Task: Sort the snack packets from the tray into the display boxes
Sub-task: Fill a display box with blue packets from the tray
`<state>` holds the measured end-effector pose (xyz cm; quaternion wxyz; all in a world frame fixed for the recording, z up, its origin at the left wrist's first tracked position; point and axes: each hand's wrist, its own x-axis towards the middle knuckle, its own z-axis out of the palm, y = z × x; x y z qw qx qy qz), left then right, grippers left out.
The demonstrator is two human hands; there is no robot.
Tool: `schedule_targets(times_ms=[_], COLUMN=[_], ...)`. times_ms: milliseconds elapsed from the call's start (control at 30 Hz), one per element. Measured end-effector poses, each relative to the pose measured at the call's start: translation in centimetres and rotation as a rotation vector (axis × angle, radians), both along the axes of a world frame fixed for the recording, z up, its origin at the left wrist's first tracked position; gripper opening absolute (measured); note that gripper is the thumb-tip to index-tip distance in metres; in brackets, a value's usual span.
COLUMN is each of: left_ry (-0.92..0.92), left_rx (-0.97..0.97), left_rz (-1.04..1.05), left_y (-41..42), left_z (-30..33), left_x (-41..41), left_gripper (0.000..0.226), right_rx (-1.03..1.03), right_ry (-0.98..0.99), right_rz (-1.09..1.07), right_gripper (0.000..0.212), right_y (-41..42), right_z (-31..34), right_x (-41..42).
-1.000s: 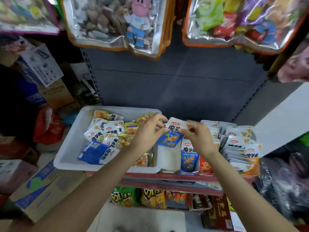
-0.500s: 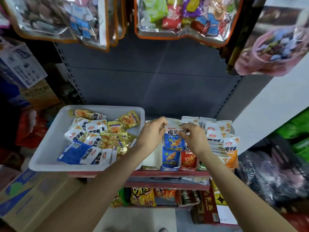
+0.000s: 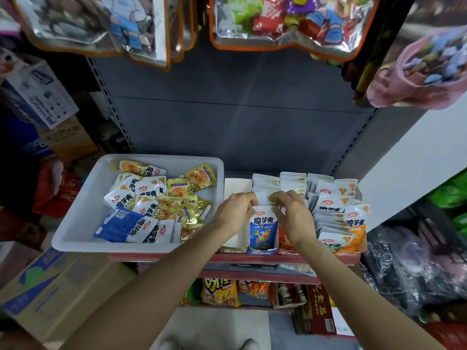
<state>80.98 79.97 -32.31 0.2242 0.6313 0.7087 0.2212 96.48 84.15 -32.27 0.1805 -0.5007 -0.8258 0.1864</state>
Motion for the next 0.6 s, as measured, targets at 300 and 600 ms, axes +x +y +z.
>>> schedule_targets(times_ms=[300,600], left_ry=[-0.026,0.248], left_rx=[0.127,-0.369], left_rz=[0.146,0.34], left_y=[-2.5,-8.2], left_z=[0.1,-2.8], left_x=[-4.2,-17.0], left_gripper=[0.013,0.038], right_rx=[0.066,-0.242], right_ry=[-0.009,-0.162], right_rz=[0.156,0.482], right_gripper=[0.025,0.03], right_y=[-1.5,-5.5], right_z=[1.1,-1.2], right_x=[-4.3,-16.8])
